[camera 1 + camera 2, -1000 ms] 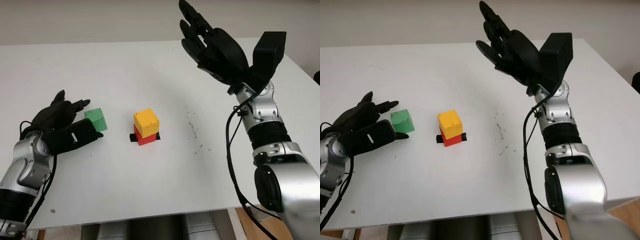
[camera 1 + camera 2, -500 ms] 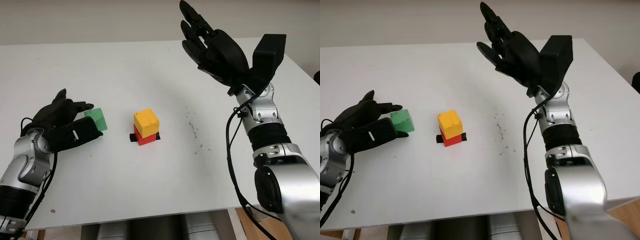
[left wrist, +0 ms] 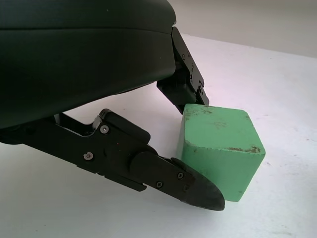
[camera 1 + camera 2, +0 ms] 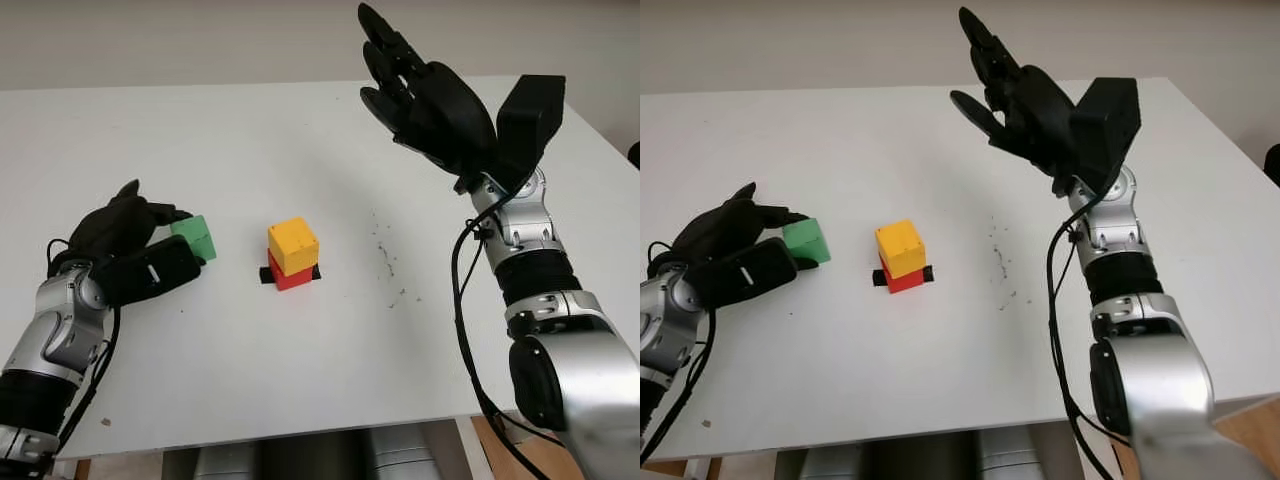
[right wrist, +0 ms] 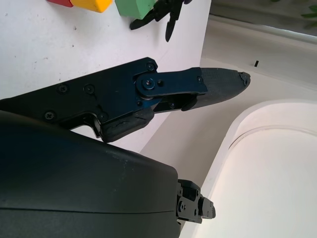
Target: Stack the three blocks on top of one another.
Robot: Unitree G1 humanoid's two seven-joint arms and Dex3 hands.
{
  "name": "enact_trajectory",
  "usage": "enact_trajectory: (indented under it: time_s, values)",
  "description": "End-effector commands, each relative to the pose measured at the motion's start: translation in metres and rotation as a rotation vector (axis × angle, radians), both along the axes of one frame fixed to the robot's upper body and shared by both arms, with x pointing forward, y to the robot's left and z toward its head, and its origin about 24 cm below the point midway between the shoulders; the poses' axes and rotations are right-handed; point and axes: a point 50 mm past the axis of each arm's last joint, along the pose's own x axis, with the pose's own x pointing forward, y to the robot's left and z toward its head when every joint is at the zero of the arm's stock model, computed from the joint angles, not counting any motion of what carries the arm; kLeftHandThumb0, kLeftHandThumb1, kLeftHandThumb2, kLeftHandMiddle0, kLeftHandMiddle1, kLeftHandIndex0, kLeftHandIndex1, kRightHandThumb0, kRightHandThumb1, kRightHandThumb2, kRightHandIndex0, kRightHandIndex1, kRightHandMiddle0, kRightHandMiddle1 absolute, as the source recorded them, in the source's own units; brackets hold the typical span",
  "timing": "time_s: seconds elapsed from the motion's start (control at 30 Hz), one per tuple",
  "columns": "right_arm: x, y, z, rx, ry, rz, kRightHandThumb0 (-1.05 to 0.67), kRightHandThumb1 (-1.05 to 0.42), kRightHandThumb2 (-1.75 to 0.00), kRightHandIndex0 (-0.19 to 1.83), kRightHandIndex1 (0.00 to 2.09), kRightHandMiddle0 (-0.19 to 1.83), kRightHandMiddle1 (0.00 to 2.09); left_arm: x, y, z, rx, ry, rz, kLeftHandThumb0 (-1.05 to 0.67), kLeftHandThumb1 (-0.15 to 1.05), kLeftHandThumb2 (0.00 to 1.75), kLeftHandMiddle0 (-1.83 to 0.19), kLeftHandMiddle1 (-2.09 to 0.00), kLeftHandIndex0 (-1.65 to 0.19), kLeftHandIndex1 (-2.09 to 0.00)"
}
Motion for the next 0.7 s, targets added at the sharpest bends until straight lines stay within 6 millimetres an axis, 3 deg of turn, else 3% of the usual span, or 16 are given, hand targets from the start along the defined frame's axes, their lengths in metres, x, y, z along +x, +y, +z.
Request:
enact_trajectory:
  time_s: [0.0,0.07,0.17,0.43,0.67]
  values:
    - [-0.001,0.001,0.003,0.012,-0.016,0.008,-0.79,-1.05,-0.3,-0.19,0.01,-0.09,0.06,0.002,-0.003,0.001,0.0,-0.02,-0.01,-0.44,1.01,0.06,-0.05,-0.06,-0.47,-1.04]
    - [-0.002,0.001,0.002,0.019,-0.012,0.015,-0.79,-1.05,-0.31,-0.19,0.0,-0.09,0.06,0.003,-0.002,0.001,0.001,-0.025,-0.012,-0.4,1.02,0.05,-0.07,-0.06,-0.39,-1.26]
    - [-0.002,0.002,0.001,0.032,0.0,0.022,-0.78,-1.05,-0.33,-0.19,0.0,-0.1,0.06,0.002,-0.003,0.002,-0.009,-0.027,-0.019,-0.39,1.01,0.05,-0.09,-0.06,-0.38,-1.35]
    - [-0.003,0.006,-0.013,0.027,0.078,-0.012,-0.76,-1.05,-0.49,-0.19,0.0,-0.18,0.02,-0.002,-0.008,0.014,-0.117,-0.054,-0.048,-0.36,0.99,0.05,-0.11,-0.06,-0.34,-1.49]
    - [-0.008,0.011,-0.04,0.039,0.17,0.007,-0.76,-1.05,-0.67,-0.19,0.0,-0.19,0.0,-0.008,-0.013,0.027,-0.187,-0.086,-0.086,-0.33,0.98,0.05,-0.11,-0.06,-0.33,-1.55]
